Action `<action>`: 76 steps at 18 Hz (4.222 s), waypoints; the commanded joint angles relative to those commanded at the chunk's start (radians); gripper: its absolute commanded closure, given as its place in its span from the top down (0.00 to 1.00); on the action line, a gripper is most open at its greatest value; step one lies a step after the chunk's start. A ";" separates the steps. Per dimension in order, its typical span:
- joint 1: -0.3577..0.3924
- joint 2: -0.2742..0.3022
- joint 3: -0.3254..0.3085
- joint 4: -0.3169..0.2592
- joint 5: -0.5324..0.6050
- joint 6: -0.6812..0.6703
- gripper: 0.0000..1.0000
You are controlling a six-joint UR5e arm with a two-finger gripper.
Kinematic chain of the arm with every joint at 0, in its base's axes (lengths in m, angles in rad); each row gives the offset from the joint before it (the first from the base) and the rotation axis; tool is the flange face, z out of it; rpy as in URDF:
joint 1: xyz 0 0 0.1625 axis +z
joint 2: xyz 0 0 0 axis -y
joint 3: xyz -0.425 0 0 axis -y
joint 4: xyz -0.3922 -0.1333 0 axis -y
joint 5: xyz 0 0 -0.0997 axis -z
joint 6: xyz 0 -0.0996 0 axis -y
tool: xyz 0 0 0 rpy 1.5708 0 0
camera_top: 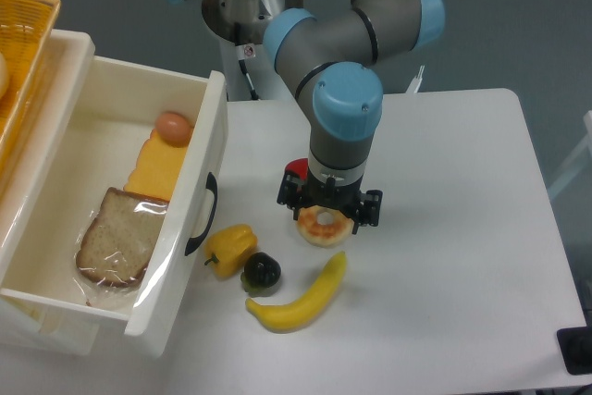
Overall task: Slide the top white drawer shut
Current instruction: 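Move the gripper toward the open drawer's front panel near its handle, then push the drawer front with the gripper, sliding the drawer into the cabinet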
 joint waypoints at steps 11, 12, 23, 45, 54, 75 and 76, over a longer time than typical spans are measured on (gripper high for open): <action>-0.029 -0.035 -0.009 -0.003 -0.111 -0.066 1.00; -0.035 -0.037 -0.009 -0.003 -0.118 -0.071 1.00; -0.066 -0.045 -0.011 -0.008 -0.184 -0.092 1.00; -0.155 -0.014 -0.012 -0.011 -0.223 -0.086 1.00; -0.213 0.015 -0.009 -0.012 -0.215 -0.027 1.00; -0.279 0.023 -0.020 -0.012 -0.215 -0.016 1.00; -0.281 0.025 -0.021 -0.014 -0.215 -0.016 1.00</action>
